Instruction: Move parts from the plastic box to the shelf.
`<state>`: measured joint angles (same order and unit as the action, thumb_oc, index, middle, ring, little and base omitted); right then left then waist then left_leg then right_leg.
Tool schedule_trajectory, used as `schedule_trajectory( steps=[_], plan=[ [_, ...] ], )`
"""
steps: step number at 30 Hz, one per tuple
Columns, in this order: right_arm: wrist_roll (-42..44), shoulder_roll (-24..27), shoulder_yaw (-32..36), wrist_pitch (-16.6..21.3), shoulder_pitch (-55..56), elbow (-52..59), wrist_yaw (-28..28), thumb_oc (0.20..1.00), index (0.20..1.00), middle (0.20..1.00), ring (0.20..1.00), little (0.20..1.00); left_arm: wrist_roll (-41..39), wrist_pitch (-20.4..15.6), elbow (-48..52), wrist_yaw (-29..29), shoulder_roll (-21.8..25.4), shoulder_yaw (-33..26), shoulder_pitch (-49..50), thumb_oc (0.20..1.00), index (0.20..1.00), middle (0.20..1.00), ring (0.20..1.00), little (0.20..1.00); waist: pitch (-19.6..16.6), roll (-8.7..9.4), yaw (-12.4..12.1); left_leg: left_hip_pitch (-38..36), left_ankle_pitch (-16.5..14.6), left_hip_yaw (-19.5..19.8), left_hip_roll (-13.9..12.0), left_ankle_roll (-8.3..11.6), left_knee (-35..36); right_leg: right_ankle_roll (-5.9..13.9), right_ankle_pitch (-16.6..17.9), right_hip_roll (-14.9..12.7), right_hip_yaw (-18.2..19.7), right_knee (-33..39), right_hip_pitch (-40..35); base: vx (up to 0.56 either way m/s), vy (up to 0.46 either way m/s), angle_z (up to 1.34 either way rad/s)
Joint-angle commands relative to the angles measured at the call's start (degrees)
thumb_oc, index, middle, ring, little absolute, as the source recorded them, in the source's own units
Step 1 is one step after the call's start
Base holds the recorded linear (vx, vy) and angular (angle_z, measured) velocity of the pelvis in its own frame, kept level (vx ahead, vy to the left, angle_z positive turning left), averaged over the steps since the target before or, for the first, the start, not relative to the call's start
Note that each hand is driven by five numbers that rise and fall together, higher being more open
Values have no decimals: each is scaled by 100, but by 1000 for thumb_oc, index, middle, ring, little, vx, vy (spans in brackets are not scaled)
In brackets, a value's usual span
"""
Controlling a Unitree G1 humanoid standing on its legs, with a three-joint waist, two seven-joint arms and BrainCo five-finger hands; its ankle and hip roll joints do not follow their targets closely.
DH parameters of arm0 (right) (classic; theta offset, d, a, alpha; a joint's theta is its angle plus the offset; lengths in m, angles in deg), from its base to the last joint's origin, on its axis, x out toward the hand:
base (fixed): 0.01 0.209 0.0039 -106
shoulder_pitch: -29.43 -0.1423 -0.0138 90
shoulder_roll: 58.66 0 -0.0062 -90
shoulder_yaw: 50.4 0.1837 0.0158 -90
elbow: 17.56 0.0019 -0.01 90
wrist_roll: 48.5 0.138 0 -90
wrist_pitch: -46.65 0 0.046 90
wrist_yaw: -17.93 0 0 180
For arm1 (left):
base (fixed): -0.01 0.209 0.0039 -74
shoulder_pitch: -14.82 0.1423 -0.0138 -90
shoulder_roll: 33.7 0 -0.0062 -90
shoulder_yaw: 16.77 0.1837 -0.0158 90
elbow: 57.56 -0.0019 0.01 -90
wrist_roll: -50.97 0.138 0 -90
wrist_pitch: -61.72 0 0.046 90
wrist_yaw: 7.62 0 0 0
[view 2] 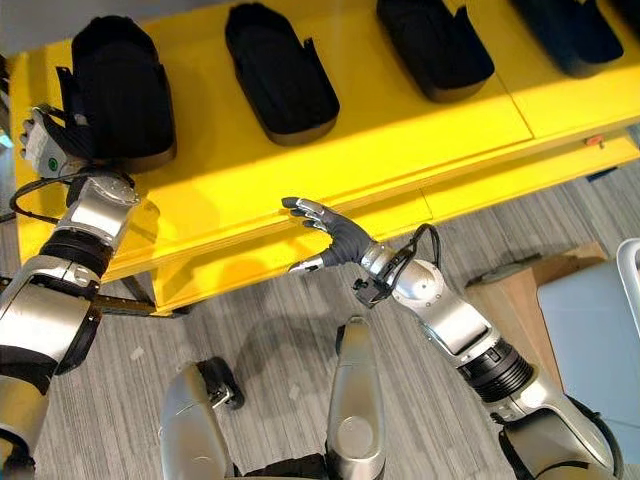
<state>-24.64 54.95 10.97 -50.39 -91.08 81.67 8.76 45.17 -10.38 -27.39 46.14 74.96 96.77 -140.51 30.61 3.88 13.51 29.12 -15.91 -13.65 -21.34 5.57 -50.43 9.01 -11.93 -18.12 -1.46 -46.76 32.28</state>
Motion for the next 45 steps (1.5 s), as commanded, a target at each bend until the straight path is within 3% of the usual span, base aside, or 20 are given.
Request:
schedule_trajectory(
  steps=[1, 6, 15, 29, 36, 45],
  plan=[
    [285, -28, 265, 323, 69, 229, 69, 1000, 1000, 1000, 1000, 1000, -193, -70, 175, 369, 495, 62, -56, 200, 200, 200, 200, 200, -423, 0, -126, -236, -319, -427, 94, -313, 19, -412, -393, 286, -263, -121, -311, -42, 17, -4],
    [276, 18, 324, 444, 120, 280, 62, 1000, 1000, 1000, 1000, 1000, -469, 194, 93, 648, 352, -107, 161, 200, 200, 200, 200, 200, -360, 35, -155, -178, -226, -406, 163, -268, 230, -395, -345, 328, -288, -17, -215, -62, -12, 3],
    [210, -44, 348, 410, 135, 248, 220, 1000, 1000, 1000, 1000, 1000, -382, 574, -110, 718, 515, -214, 335, 200, 200, 200, 200, 200, -395, -23, -233, -294, -57, -420, 233, -223, 592, -395, -289, 326, -368, 168, -273, -18, -5, 2],
    [277, 38, 237, 415, 153, 130, 401, 1000, 1000, 1000, 1000, 1000, 729, 833, 0, 401, 1081, 54, 459, 200, 200, 200, 200, 200, -451, -142, -287, -311, -94, -466, 289, -274, 618, -388, -237, 233, -400, 259, -284, 4, 26, 1],
    [234, 124, 122, 640, 183, -96, 410, 1000, 1000, 1000, 1000, 1000, 1384, 662, -6, 18, 1286, 276, 467, 200, 200, 200, 200, 200, -451, -208, -250, -311, -107, -487, 330, -291, 649, -366, -200, 191, -378, 306, -269, 6, 59, -3],
    [338, 224, 65, 720, 131, -174, 430, 1000, 1000, 1000, 1000, 1000, 1677, 442, 94, -267, 1209, 315, 730, 200, 200, 200, 200, 200, -443, -212, -272, -276, -136, -464, 351, -300, 618, -351, -205, 154, -386, 291, -251, 2, 8, 0]
  ],
)
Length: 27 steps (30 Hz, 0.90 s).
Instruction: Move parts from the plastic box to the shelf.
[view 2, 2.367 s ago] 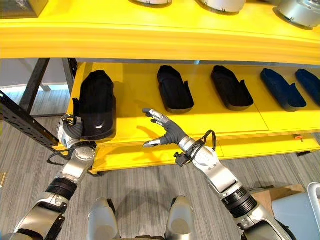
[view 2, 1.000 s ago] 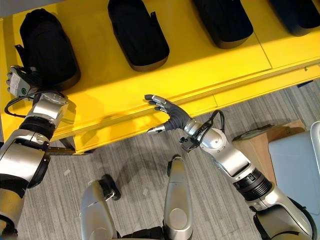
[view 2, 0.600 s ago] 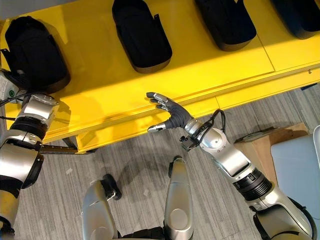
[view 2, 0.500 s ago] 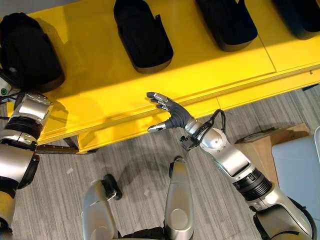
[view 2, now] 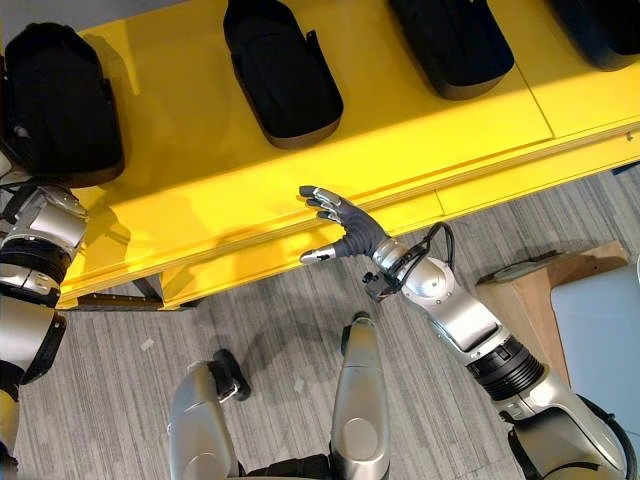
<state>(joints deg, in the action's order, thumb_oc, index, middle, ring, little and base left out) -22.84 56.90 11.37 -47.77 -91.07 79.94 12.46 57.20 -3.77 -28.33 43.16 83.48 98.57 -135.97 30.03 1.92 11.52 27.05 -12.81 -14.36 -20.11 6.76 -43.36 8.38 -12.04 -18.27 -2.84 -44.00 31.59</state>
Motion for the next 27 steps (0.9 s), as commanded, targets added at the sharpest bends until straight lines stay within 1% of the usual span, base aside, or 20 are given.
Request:
schedule_trajectory(
  steps=[1, 3, 6, 10, 15, 17, 19, 20, 21, 24, 25, 27],
  plan=[
    [154, 32, 11, 473, 123, -17, 61, 1000, 1000, 1000, 1000, 1000, 415, -228, 178, 0, 343, 149, 278, 200, 200, 200, 200, 200, -382, -14, -75, -59, -449, -383, 233, -417, -97, -287, -200, 168, -245, -2, -172, 0, 0, 0],
    [171, 46, -6, 503, 107, -54, 68, 1000, 1000, 1000, 1000, 1000, 157, -203, 184, -30, 279, 109, 376, 200, 200, 200, 200, 200, -377, -16, -94, -52, -452, -370, 243, -415, -99, -279, -200, 148, -256, -15, -162, 0, 0, 0],
    [156, -8, -25, 512, 55, -105, 114, 1000, 1000, 1000, 1000, 1000, 208, -258, 139, -57, 143, 45, 468, 200, 200, 200, 200, 200, -378, -1, -116, -59, -429, -358, 267, -413, -50, -265, -176, 147, -265, 38, -177, 0, 0, 0],
    [140, -33, -42, 547, 68, -111, 178, 1000, 1000, 1000, 1000, 1000, 130, -175, 152, 2, 40, 19, 612, 200, 200, 200, 200, 200, -370, 15, -142, -82, -400, -347, 272, -408, 8, -253, -152, 134, -277, 76, -192, 0, 0, 0],
    [96, -59, -55, 543, 18, -155, 242, 1000, 1000, 1000, 1000, 1000, -55, -239, 117, 53, 9, -31, 652, 200, 200, 200, 200, 200, -359, 19, -159, -81, -368, -339, 260, -395, 39, -240, -129, 123, -268, 92, -182, 0, 0, 0],
    [95, -63, -53, 513, 7, -134, 288, 1000, 1000, 1000, 1000, 1000, -410, -352, 91, 12, -22, -86, 637, 200, 200, 200, 200, 200, -366, 23, -171, -85, -360, -336, 267, -396, 54, -233, -122, 123, -274, 104, -186, 0, 0, 0],
    [77, -74, -50, 493, -12, -143, 303, 1000, 1000, 1000, 1000, 1000, -432, -399, 43, -35, -60, -126, 626, 200, 200, 200, 200, 200, -362, 25, -173, -84, -363, -328, 272, -393, 45, -234, -128, 127, -272, 93, -187, 0, 0, 0],
    [74, -71, -46, 496, -22, -159, 304, 1000, 1000, 1000, 1000, 1000, -497, -433, 15, 6, -84, -147, 618, 272, 272, 272, 272, 272, -363, 30, -170, -86, -364, -327, 269, -391, 42, -232, -129, 126, -273, 86, -186, 0, 0, 0],
    [73, -70, -46, 498, -27, -161, 310, 1000, 1000, 1000, 1000, 1000, -452, -444, 5, 57, -101, -161, 611, 1000, 1000, 1000, 1000, 1000, -361, 33, -167, -87, -366, -324, 271, -391, 40, -234, -132, 130, -271, 82, -186, 0, 0, 0],
    [72, -95, -32, 469, -26, -156, 322, 1000, 1000, 1000, 1000, 1000, -492, -367, -33, 91, -120, -176, 571, 1000, 1000, 1000, 1000, 1000, -359, 40, -154, -83, -371, -322, 265, -388, 24, -237, -142, 139, -259, 63, -182, 0, 0, 0],
    [60, -100, -26, 468, -6, -145, 338, 1000, 1000, 1000, 1000, 1000, -624, -363, -39, 256, -121, -206, 582, 1000, 1000, 1000, 1000, 1000, -360, 42, -151, -82, -366, -323, 266, -383, 32, -239, -141, 145, -262, 84, -191, 0, 0, 0],
    [29, -127, -31, 482, -1, -165, 363, 1000, 1000, 1000, 1000, 1000, -608, -305, -22, 324, -109, -230, 584, 1000, 1000, 1000, 1000, 1000, -359, 42, -155, -83, -356, -325, 263, -378, 43, -238, -137, 154, -262, 93, -191, 0, 0, 0]
  ],
)
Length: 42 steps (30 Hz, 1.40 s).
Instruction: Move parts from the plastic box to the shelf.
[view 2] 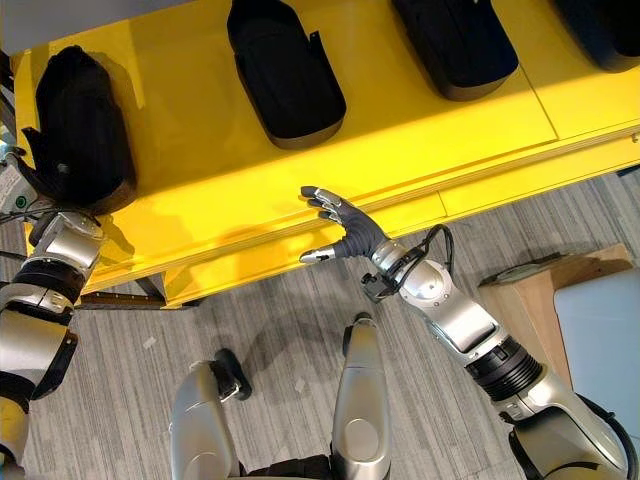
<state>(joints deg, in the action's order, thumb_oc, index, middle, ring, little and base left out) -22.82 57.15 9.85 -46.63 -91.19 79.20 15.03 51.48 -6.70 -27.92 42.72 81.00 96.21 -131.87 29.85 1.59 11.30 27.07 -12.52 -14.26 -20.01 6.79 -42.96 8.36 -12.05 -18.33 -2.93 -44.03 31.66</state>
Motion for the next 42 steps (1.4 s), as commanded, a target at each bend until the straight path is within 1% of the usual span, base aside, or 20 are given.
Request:
schedule_trajectory(
  steps=[1, 5, 7, 9, 11, 12, 13, 14, 16, 18, 20, 22, 25, 29, 31, 34, 37, 39, 40, 42],
  plan=[
    [24, -151, 133, 337, 17, -52, 134, 1000, 1000, 1000, 1000, 1000, -101, -17, -36, 475, 137, -18, 184, 1000, 1000, 1000, 1000, 1000, -341, 79, -129, -91, -377, -341, 249, -379, 19, -234, -131, 163, -253, 112, -203, 0, 0, 0],
    [7, -141, 150, 300, 44, -16, 199, 1000, 1000, 1000, 1000, 1000, -314, -107, 21, 701, 171, -113, 178, 1000, 1000, 1000, 1000, 1000, -344, 77, -128, -111, -366, -349, 260, -379, 50, -243, -127, 176, -249, 131, -213, 0, 0, 0],
    [-1, -121, 149, 314, 68, -10, 203, 1000, 1000, 1000, 1000, 1000, -432, -223, 74, 1005, 197, -215, 163, 1000, 1000, 1000, 1000, 1000, -351, 82, -130, -123, -369, -354, 260, -375, 57, -244, -134, 178, -246, 134, -225, 0, 0, 0],
    [95, -132, 172, 283, 119, -2, 183, 1000, 1000, 1000, 1000, 1000, -359, -353, 183, 1633, 266, -267, 27, 1000, 1000, 1000, 1000, 1000, -366, 101, -117, -137, -384, -368, 247, -381, 44, -250, -143, 171, -236, 115, -229, 0, 0, 0],
    [57, -118, 170, 326, 142, -20, 151, 1000, 1000, 1000, 1000, 1000, -233, -498, 223, 1783, 357, -287, -52, 1000, 1000, 1000, 1000, 1000, -378, 103, -110, -143, -388, -384, 238, -379, 43, -250, -146, 174, -228, 121, -235, 0, 0, 0],
    [91, -87, 173, 363, 188, -8, 151, 1000, 1000, 1000, 1000, 1000, -262, -782, 304, 2001, 460, -294, -200, 1000, 1000, 1000, 1000, 1000, -388, 114, -108, -139, -396, -397, 232, -388, 41, -252, -149, 171, -230, 116, -226, 0, 0, 0],
    [88, -73, 166, 377, 204, 1, 167, 1000, 1000, 1000, 1000, 1000, -267, -875, 316, 2054, 487, -305, -239, 1000, 1000, 1000, 1000, 1000, -387, 114, -111, -135, -398, -395, 232, -387, 38, -252, -152, 170, -229, 110, -224, 0, 0, 0],
    [88, -46, 178, 412, 294, 57, 216, 1000, 1000, 1000, 1000, 1000, -310, -1240, 516, 2373, 554, -333, -338, 1000, 1000, 1000, 1000, 1000, -385, 116, -110, -140, -408, -397, 231, -406, 48, -253, -160, 170, -228, 114, -224, 0, 0, 0],
    [74, -60, 216, 434, 400, 110, 248, 1000, 1000, 1000, 1000, 1000, -206, -1616, 738, 2666, 576, -451, -338, 1000, 1000, 1000, 1000, 1000, -385, 120, -121, -174, -405, -402, 242, -408, 95, -249, -162, 174, -236, 142, -252, 10, -16, 0],
    [16, -57, 285, 552, 613, 156, 254, 1000, 1000, 1000, 1000, 1000, -51, -2055, 1035, 2950, 624, -678, -197, 1000, 1000, 1000, 1000, 1000, -384, 122, -157, -195, -392, -386, 270, -407, 153, -246, -157, 189, -240, 194, -278, 22, -35, -1],
    [-15, -50, 340, 650, 809, 200, 244, 1000, 1000, 1000, 1000, 1000, 24, -2371, 1366, 3213, 632, -817, -10, 1000, 1000, 1000, 1000, 1000, -389, 124, -195, -218, -379, -379, 291, -417, 210, -245, -154, 195, -259, 243, -311, 20, -51, 0],
    [-108, -78, 457, 726, 1126, 325, 265, 1000, 1000, 1000, 1000, 1000, 402, -2684, 1930, 3402, 518, -1195, 428, 1000, 1000, 1000, 1000, 1000, -384, 135, -265, -269, -378, -362, 333, -432, 300, -239, -166, 190, -298, 307, -368, 26, -62, 5],
    [-228, -170, 617, 830, 1502, 432, 277, 1000, 1000, 1000, 1000, 1000, 792, -2874, 2937, 3277, 193, -1624, 1272, 1000, 1000, 1000, 1000, 1000, -362, 147, -375, -302, -373, -296, 404, -452, 392, -236, -177, 196, -339, 360, -420, 17, -63, 7],
    [-378, -352, 819, 971, 1987, 621, 299, 1000, 1000, 1000, 1000, 1000, 1416, -2827, 4374, 2905, -267, -1697, 2404, 1000, 1000, 1000, 1000, 1000, -331, 197, -519, -352, -341, -202, 488, -490, 528, -218, -133, 215, -442, 488, -521, 10, -98, 11],
    [-428, -443, 907, 1038, 2161, 671, 301, 1000, 1000, 1000, 1000, 1000, 1565, -2982, 4828, 2641, -495, -1692, 2867, 1000, 1000, 1000, 1000, 1000, -309, 216, -591, -390, -316, -163, 522, -498, 597, -208, -101, 223, -492, 563, -582, 8, -81, 13],
    [-490, -528, 968, 1114, 2314, 706, 310, 1000, 1000, 1000, 1000, 1000, 1763, -3047, 5267, 2465, -689, -1660, 3331, 1000, 1000, 1000, 1000, 1000, -305, 229, -658, -448, -272, -132, 549, -500, 702, -195, -63, 230, -553, 661, -663, 6, -68, 17],
    [-525, -654, 1081, 1171, 2450, 792, 370, 1000, 1000, 1000, 1000, 1000, 2049, -3953, 5897, 1826, -1026, -1525, 3991, 1000, 1000, 1000, 1000, 1000, -257, 239, -776, -561, -197, -101, 586, -504, 873, -179, -2, 244, -646, 834, -813, -8, -82, 11],
    [-504, -699, 1216, 1155, 2531, 902, 434, 1000, 1000, 1000, 1000, 1000, 2307, -4342, 6433, 1558, -1144, -1505, 4332, 1000, 1000, 1000, 1000, 1000, -216, 236, -844, -568, -35, -136, 602, -543, 989, -238, 139, 244, -742, 963, -847, -51, -74, 15],
    [-517, -716, 1280, 1134, 2571, 943, 465, 1000, 1000, 1000, 1000, 1000, 2286, -4485, 6654, 1428, -1146, -1521, 4489, 1000, 1000, 1000, 1000, 1000, -207, 225, -877, -659, -148, -95, 626, -493, 999, -180, 48, 235, -752, 969, -949, -9, -59, 12],
    [-552, -759, 1358, 1133, 2613, 966, 523, 1000, 1000, 1000, 1000, 1000, 2407, -4761, 6935, 1109, -1102, -1547, 4721, 1000, 1000, 1000, 1000, 1000, -187, 215, -935, -717, -119, -104, 637, -479, 1067, -178, 76, 230, -807, 1050, -1036, -8, -53, 10]
  ],
)
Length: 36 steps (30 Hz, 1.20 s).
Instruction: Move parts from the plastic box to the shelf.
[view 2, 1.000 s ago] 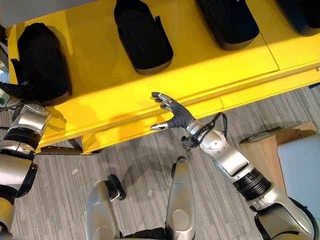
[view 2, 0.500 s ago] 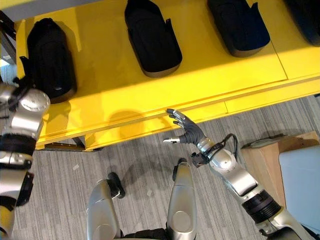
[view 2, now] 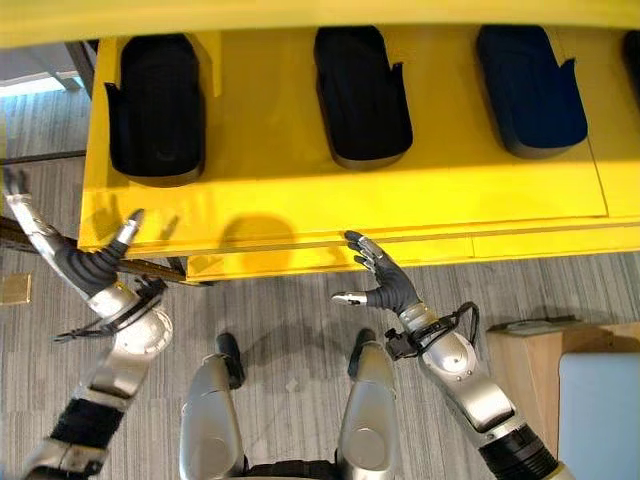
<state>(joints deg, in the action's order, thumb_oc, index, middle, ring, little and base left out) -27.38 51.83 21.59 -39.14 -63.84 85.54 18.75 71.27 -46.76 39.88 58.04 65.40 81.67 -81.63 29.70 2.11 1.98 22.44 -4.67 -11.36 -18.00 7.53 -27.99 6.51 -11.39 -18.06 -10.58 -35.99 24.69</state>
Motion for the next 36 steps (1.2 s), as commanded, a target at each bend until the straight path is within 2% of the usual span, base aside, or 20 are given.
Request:
schedule_trajectory(
  steps=[1, 2, 4, 5, 7, 10, 12, 13, 14, 24, 26, 31, 33, 36],
  plan=[
    [-102, -246, 198, 406, -115, 323, 164, 1000, 1000, 1000, 1000, 1000, 475, -758, 231, -534, 467, -94, -250, 1000, 1000, 1000, 1000, 1000, -158, 170, -20, -220, -775, -439, 429, -599, -385, -48, 122, 202, -92, 311, -322, -9, -55, 6],
    [-89, -241, 245, 420, -71, 327, 157, 1000, 1000, 1000, 1000, 1000, 485, -725, 369, -657, 517, -86, -119, 1000, 1000, 1000, 1000, 1000, -155, 164, -45, -287, -886, -392, 436, -544, -405, 4, 25, 195, -93, 282, -401, -9, -43, 7],
    [-87, -202, 289, 472, -28, 313, 147, 1000, 1000, 1000, 1000, 1000, 377, -695, 457, -897, 644, -58, 96, 1000, 1000, 1000, 1000, 1000, -136, 144, -82, -296, -749, -456, 419, -575, -332, -51, 120, 178, -164, 347, -422, -8, -27, 7],
    [-86, -200, 287, 475, -22, 305, 148, 1000, 1000, 1000, 1000, 1000, 381, -690, 455, -907, 655, -50, 114, 1000, 1000, 1000, 1000, 1000, -147, 137, -84, -348, -859, -411, 431, -527, -350, 3, 27, 179, -134, 319, -471, -76, -20, 5],
    [-72, -152, 307, 575, -40, 188, 123, 1000, 1000, 1000, 1000, 1000, 603, -581, 388, -1032, 789, 13, 239, 1000, 1000, 1000, 1000, 1000, -130, 115, -105, -341, -723, -475, 412, -572, -293, -54, 133, 162, -190, 375, -469, -47, -12, 5],
    [-51, -105, 259, 643, -73, 87, 143, 1000, 1000, 1000, 1000, 1000, 720, -420, 305, -1097, 881, 113, 256, 1000, 1000, 1000, 1000, 1000, -152, 103, -110, -397, -835, -440, 410, -511, -321, 9, 29, 154, -164, 341, -532, 61, 5, 3],
    [-31, -64, 222, 686, -141, -53, 144, 1000, 1000, 1000, 1000, 1000, 446, -271, 105, -1125, 969, 264, 204, 1000, 1000, 1000, 1000, 1000, -175, 87, -97, -403, -689, -518, 387, -563, -246, -36, 153, 148, -192, 414, -518, -28, -2, 0],
    [-47, -71, 194, 710, -161, -108, 169, 1000, 1000, 1000, 1000, 1000, 486, -245, 50, -1156, 987, 307, 187, 1000, 1000, 1000, 1000, 1000, -196, 75, -97, -447, -789, -474, 391, -511, -266, 26, 75, 143, -155, 389, -554, -78, -24, -2],
    [-69, -84, 192, 742, -188, -159, 186, 1000, 1000, 1000, 1000, 1000, 246, -165, -6, -1254, 992, 339, 188, 1000, 1000, 1000, 1000, 1000, -193, 75, -95, -386, -664, -525, 359, -550, -252, -26, 189, 147, -181, 427, -493, -16, -17, -4],
    [55, -110, 214, 784, -198, -267, 238, 1000, 1000, 1000, 1000, 1000, -114, 187, -189, -1963, 1031, 559, 405, 1000, 1000, 1000, 1000, 1000, -203, 70, -90, -465, -631, -586, 334, -541, -179, -23, 213, 184, -158, 465, -534, -8, -2, 0],
    [164, -133, 308, 772, -172, -291, 253, 1000, 1000, 1000, 1000, 1000, -688, 182, -349, -2387, 1019, 570, 671, 1000, 1000, 1000, 1000, 1000, -211, 43, -107, -523, -588, -613, 339, -523, -103, -29, 219, 200, -163, 511, -575, 0, 0, 0],
    [132, -136, 494, 704, -101, -279, 270, 1000, 1000, 1000, 1000, 1000, -876, 114, -421, -2612, 1030, 521, 987, 1000, 1000, 1000, 1000, 1000, -212, -16, -129, -554, -586, -644, 337, -533, -86, -66, 182, 170, -185, 477, -583, 10, 4, -2],
    [137, -133, 529, 682, -65, -255, 265, 1000, 1000, 1000, 1000, 1000, -952, 82, -468, -2637, 1025, 524, 1053, 1000, 1000, 1000, 1000, 1000, -235, -23, -134, -616, -693, -593, 356, -479, -106, -5, 86, 160, -163, 450, -651, 64, 4, -1],
    [157, -120, 566, 666, -91, -278, 167, 1000, 1000, 1000, 1000, 1000, -781, 11, -551, -2836, 1041, 569, 1021, 1000, 1000, 1000, 1000, 1000, -265, -26, -137, -632, -691, -589, 347, -483, -104, -10, 71, 141, -178, 422, -664, 0, 0, 0]
  ],
)
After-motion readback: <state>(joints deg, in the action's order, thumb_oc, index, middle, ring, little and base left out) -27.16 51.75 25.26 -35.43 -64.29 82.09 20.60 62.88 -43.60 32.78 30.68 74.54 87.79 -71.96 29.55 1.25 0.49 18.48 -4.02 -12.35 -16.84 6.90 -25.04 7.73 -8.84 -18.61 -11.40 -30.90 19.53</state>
